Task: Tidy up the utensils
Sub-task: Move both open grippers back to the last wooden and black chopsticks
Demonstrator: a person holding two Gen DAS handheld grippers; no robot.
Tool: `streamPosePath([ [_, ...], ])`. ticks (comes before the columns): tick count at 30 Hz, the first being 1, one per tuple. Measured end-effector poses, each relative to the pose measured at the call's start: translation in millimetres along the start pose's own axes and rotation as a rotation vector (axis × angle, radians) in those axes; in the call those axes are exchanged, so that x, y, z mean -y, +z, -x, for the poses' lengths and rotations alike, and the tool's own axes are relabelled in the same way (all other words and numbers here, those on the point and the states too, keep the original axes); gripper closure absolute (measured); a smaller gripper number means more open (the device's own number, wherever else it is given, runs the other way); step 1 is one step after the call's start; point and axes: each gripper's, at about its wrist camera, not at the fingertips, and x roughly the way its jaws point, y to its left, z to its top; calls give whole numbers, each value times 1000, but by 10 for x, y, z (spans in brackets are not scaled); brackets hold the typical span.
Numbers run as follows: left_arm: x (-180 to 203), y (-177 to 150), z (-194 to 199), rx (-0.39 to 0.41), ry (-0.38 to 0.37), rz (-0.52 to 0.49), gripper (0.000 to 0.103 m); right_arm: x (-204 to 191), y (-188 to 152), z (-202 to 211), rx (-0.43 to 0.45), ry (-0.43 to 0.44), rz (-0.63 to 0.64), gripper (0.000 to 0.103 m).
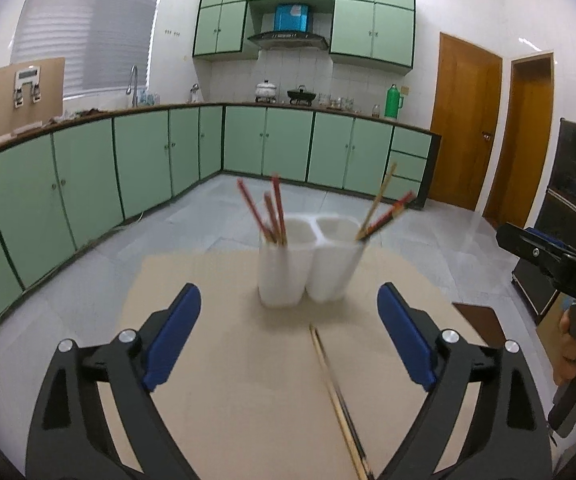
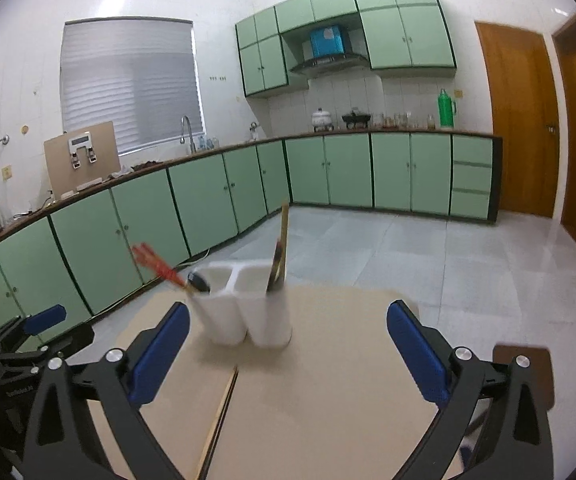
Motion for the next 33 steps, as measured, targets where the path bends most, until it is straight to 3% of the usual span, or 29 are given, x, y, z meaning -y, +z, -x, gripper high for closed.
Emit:
streamPosePath([
  [15,-194,-990,57,-191,63,-16,14,-237,-1002,-40,-198,0,22,6],
  [23,-307,-1288,55,-268,99,-20,14,-416,-1521,-98,-302,-1,51,7],
  [29,-371,-1367,71,-297,118,-13,14,-577,-1747,-127,-370,26,75,15],
  [33,-383,-1395,84,-304,122,-11,14,-707,-1846,-171,-411,47,113,32],
])
